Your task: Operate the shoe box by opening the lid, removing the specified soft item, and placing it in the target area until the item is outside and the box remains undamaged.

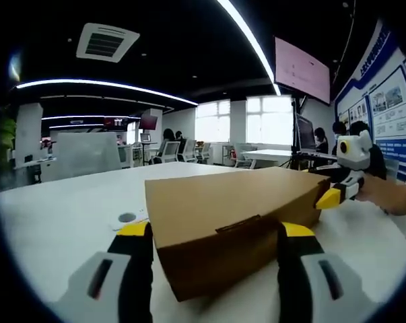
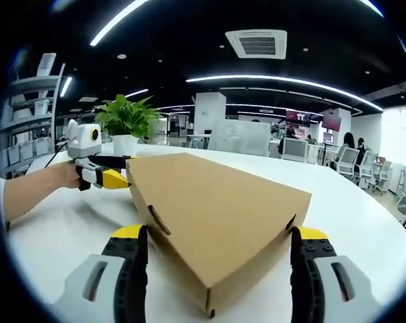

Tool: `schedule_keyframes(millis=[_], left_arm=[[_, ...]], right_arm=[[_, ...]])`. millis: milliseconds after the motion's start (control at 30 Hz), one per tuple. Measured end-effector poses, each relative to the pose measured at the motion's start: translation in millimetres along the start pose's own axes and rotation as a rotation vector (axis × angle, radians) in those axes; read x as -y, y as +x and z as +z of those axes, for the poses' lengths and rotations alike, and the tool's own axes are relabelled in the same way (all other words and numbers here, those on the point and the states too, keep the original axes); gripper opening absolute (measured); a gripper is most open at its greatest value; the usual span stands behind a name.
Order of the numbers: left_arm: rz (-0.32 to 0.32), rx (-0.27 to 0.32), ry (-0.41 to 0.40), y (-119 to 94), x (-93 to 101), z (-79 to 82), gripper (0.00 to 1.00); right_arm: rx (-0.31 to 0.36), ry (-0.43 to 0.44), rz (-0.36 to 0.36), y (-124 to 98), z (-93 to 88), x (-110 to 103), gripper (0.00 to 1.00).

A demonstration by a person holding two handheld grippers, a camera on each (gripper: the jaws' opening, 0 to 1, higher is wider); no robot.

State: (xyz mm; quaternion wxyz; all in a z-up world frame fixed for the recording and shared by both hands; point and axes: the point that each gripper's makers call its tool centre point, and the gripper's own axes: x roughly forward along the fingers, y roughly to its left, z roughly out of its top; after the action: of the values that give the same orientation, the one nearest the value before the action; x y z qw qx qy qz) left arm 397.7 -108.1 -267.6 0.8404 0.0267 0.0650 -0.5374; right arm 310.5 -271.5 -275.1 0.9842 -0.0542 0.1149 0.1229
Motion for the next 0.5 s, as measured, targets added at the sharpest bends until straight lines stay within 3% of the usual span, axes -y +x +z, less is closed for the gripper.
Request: schedule_keyframes(millis=[500], left_arm=[[0.023,0.001,-0.003,-6.9,6.7,-1.4,0.76]], right_arm=[[0.021,-0.006,0.023,-3.4,-1.0,-2.1,0.90]])
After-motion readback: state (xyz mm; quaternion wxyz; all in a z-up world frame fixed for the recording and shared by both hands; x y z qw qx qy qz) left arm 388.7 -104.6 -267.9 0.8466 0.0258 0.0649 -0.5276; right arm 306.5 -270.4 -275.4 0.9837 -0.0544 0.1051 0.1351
